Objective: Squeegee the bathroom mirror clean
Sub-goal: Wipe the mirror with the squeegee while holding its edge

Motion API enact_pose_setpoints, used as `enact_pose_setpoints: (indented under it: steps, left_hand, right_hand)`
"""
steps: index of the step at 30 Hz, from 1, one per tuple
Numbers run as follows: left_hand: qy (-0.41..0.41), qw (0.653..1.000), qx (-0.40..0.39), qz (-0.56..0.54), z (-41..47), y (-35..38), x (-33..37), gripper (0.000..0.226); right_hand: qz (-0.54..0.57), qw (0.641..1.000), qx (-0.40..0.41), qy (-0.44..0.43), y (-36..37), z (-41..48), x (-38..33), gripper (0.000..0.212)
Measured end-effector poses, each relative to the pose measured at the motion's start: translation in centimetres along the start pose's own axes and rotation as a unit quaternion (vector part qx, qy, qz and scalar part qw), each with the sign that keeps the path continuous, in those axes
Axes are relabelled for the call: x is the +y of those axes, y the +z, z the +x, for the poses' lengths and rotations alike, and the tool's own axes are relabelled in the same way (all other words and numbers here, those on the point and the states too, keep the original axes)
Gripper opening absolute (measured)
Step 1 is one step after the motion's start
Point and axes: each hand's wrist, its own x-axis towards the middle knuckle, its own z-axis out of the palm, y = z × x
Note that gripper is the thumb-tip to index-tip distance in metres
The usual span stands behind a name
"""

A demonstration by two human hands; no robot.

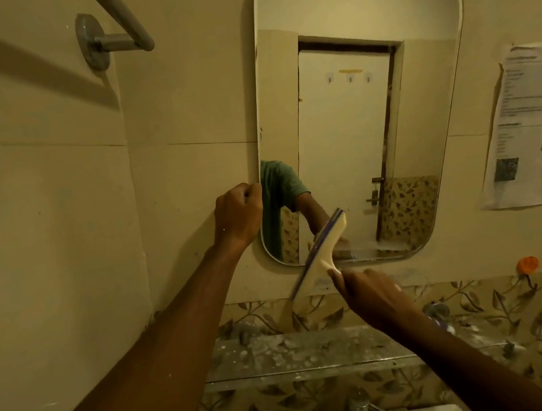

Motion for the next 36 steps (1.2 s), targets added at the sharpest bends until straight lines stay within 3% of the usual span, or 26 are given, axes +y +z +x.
enact_pose_setpoints:
  steps: [4,9,13,19,27,36]
  left_hand:
    - [-0.005,1.000,0.013,0.001,-0.3,0.4,-0.1,0.038]
    - [-0.025,0.999,0.025,-0.003,-0.5,0.7,0.2,0.038]
    - [-0.042,0.999,0.024,-0.006,-0.3,0.6,0.3,0.040]
    - [-0.036,0.999,0.017,0.007,-0.3,0.5,0.2,0.038]
    - [-0.063,0.997,0.049,-0.013,-0.7,1.0,0.8,0.040]
    - [-0.063,0.996,0.064,-0.020,-0.6,1.1,0.3,0.041]
  right_hand:
    - [0.005,1.000,-0.027,-0.006,-0.9,-0.2,-0.3,0.051]
    - [-0.020,0.997,0.002,-0.069,-1.8,3.2,-3.5,0.065]
    - [-0.028,0.999,-0.015,-0.009,-1.6,3.3,0.2,0.050]
    - [-0.076,0.990,-0.030,0.111,-1.4,-0.6,7.1,0.057]
    - [-0.008,0.999,0.038,0.008,-1.3,3.5,-0.1,0.051]
    - [0.001,0.992,0.025,0.122,-1.1,1.1,6.4,0.044]
